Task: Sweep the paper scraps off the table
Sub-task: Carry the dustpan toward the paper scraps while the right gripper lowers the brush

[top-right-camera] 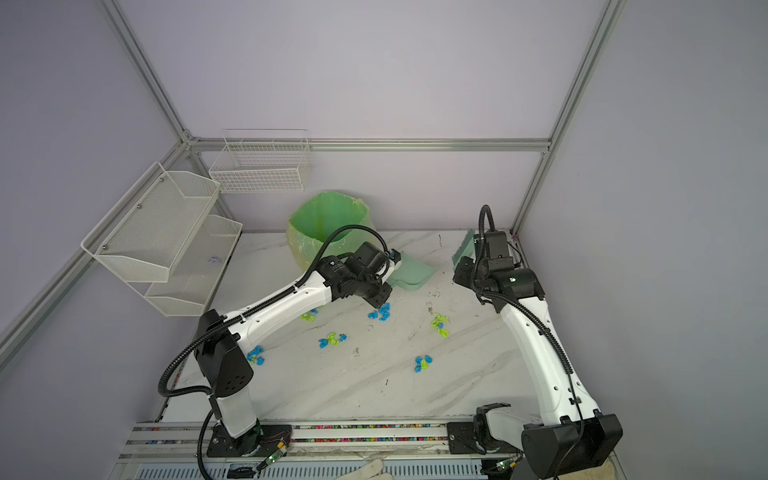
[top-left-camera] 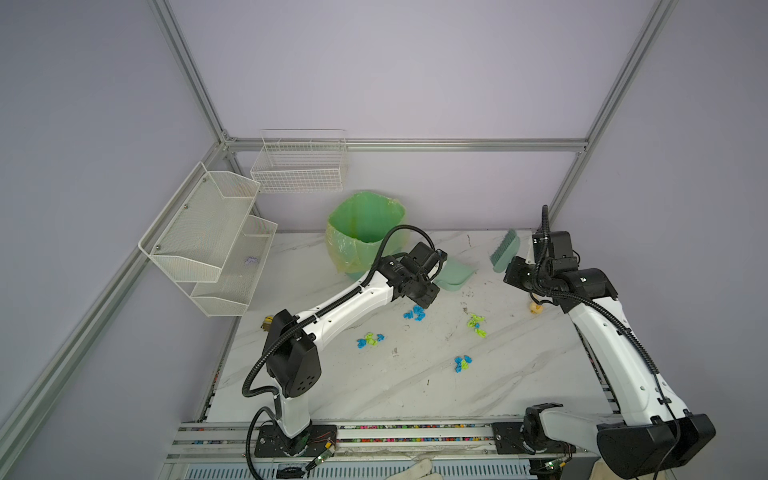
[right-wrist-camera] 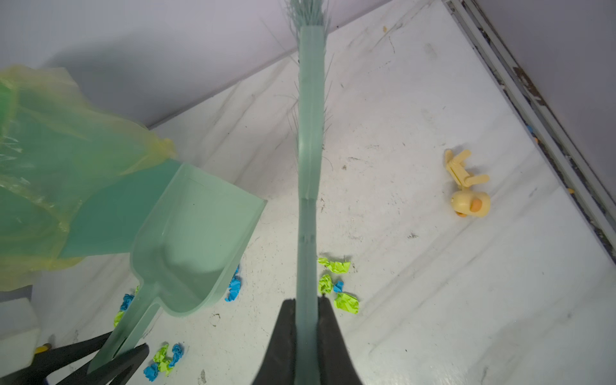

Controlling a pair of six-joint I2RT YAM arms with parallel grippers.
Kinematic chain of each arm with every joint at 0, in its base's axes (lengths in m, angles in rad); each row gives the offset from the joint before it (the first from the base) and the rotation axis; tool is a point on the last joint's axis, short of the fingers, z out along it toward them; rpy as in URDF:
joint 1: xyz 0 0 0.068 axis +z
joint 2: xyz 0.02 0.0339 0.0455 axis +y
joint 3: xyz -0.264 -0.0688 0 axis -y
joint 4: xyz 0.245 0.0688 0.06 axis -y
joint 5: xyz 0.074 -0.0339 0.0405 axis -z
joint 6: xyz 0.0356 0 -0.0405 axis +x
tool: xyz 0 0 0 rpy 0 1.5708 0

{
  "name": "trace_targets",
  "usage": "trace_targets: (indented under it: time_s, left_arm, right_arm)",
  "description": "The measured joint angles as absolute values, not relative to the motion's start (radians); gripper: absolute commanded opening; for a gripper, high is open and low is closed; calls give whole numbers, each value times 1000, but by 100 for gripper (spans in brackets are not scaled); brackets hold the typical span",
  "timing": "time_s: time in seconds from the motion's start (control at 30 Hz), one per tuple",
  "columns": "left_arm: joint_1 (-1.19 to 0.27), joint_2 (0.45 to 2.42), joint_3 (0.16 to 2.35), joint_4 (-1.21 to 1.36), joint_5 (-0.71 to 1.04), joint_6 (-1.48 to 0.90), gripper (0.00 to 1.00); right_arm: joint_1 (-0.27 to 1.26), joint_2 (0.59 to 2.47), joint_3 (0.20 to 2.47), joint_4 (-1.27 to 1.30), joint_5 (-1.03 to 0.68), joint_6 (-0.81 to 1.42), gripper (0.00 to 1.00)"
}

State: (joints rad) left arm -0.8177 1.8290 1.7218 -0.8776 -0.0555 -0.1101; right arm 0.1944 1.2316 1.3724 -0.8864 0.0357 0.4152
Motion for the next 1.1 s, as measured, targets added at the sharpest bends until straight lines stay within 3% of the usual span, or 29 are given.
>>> trace_targets:
  time_s: [0.6, 1.1]
  left_arm:
    - [-883, 1702, 1446, -856, -51, -100, 3]
    - [-973, 1703, 1410, -838, -101, -85, 1]
  right_arm:
    - [194, 1249, 1271, -1037, 112, 435, 0]
    - [195, 1301, 1199, -1077, 113, 421, 0]
